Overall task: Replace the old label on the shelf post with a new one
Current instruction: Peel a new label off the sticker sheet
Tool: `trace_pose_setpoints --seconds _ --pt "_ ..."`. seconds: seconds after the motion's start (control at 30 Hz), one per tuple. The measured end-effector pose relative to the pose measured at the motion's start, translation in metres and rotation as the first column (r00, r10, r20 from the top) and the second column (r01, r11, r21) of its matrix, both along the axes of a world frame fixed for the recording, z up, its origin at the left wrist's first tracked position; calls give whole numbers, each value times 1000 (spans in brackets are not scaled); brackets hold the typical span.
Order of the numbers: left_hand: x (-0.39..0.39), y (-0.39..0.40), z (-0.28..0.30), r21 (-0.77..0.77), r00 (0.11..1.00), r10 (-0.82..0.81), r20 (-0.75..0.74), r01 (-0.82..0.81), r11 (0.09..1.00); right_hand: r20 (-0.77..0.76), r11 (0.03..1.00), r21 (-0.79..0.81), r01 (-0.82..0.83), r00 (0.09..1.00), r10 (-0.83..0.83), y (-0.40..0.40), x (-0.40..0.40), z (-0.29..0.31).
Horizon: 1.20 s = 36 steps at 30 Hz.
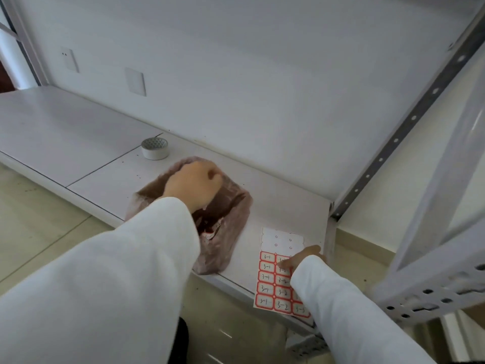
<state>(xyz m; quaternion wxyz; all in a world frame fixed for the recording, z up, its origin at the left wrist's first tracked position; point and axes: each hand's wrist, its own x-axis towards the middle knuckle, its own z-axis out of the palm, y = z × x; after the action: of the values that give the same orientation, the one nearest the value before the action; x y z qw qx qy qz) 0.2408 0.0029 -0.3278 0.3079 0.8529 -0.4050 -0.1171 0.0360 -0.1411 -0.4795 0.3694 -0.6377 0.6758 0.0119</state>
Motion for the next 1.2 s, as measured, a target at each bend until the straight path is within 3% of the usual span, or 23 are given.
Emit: trace_pose_setpoints --seconds 0.17,0.27,0.63,0.77,1.03,1.2 --pt "12 21 2 -42 988 154 3 -154 987 -28 995 91 26 999 -24 11 5 15" --pt "14 27 2 -9 989 148 4 -148 989 -25 999 12 -40 999 41 4 16 25" --pt "10 30 10 -26 996 89 -19 -89 996 308 961 -258 -97 935 177 -14 38 116" --pt "6 27 11 -34 998 67 -1 -67 997 307 922 -350 -167 909 281 -6 49 153" --pt "10 33 13 -143 997 57 -43 -63 988 273 874 -293 -387 842 465 16 67 198" --pt "14 33 11 -112 990 -43 -131 28 993 293 837 -263 -480 787 543 26 83 210"
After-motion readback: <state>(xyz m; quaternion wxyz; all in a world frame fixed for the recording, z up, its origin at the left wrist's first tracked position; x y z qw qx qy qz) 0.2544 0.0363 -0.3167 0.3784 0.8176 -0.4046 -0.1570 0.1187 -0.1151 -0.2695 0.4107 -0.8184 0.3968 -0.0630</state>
